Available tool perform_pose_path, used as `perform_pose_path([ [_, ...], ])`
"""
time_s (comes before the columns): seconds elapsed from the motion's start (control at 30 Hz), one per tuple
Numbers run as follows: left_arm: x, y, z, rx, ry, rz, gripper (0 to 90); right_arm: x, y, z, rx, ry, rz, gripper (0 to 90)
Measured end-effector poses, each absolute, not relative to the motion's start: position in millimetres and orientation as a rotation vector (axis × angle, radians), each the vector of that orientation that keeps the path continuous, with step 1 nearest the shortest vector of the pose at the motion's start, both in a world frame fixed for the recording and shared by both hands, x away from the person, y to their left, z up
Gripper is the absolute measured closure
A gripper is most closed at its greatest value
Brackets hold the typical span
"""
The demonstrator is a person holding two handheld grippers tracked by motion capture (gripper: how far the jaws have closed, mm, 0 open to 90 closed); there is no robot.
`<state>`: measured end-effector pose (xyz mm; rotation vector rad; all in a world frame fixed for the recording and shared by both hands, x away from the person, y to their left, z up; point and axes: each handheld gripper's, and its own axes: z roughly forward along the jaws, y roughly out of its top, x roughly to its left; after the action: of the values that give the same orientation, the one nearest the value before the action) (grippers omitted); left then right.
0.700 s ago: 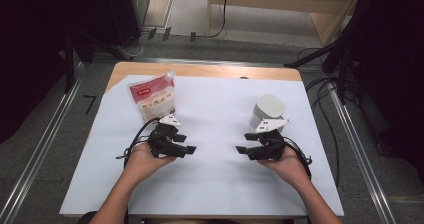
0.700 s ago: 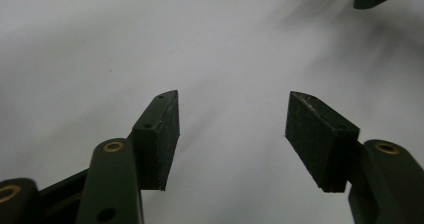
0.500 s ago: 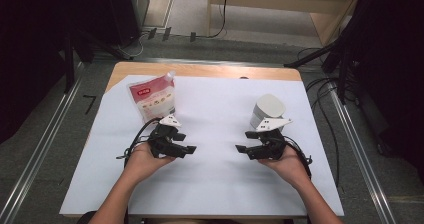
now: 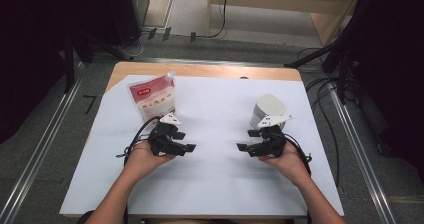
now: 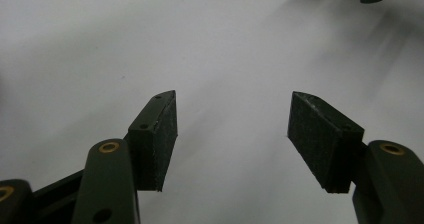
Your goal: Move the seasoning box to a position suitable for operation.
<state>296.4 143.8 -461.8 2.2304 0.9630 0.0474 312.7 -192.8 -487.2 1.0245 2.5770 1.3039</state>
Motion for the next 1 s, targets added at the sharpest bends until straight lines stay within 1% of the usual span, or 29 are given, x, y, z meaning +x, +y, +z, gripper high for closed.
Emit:
perform_pose_path([
  [0.13, 294, 140, -462, 2.230, 0.950, 0.078, 37.1, 310, -190, -487, 1.000, 2.597, 1.286, 26.9],
  [0.23, 294, 139, -462, 2.247, 0.934, 0.077, 36.3, 309, -189, -487, 0.996, 2.601, 1.299, 26.6],
  [0.37, 292, 136, -460, 2.213, 0.976, 0.072, 35.5, 310, -190, -486, 0.999, 2.602, 1.302, 25.7],
  [0.47, 290, 134, -459, 2.191, 1.000, 0.074, 34.3, 310, -190, -486, 0.991, 2.588, 1.302, 20.9],
  [0.6, 290, 135, -459, 2.191, 0.981, 0.074, 34.3, 310, -190, -485, 1.006, 2.590, 1.317, 19.6],
  [0.77, 289, 138, -458, 2.178, 1.046, 0.052, 34.3, 309, -188, -480, 0.987, 2.595, 1.281, 16.3],
  [0.83, 288, 139, -458, 2.188, 1.026, 0.070, 34.3, 309, -187, -477, 0.966, 2.604, 1.271, 14.6],
  [1.0, 285, 137, -455, 2.192, 0.993, 0.104, 33.9, 309, -189, -464, 0.982, 2.602, 1.232, 14.3],
])
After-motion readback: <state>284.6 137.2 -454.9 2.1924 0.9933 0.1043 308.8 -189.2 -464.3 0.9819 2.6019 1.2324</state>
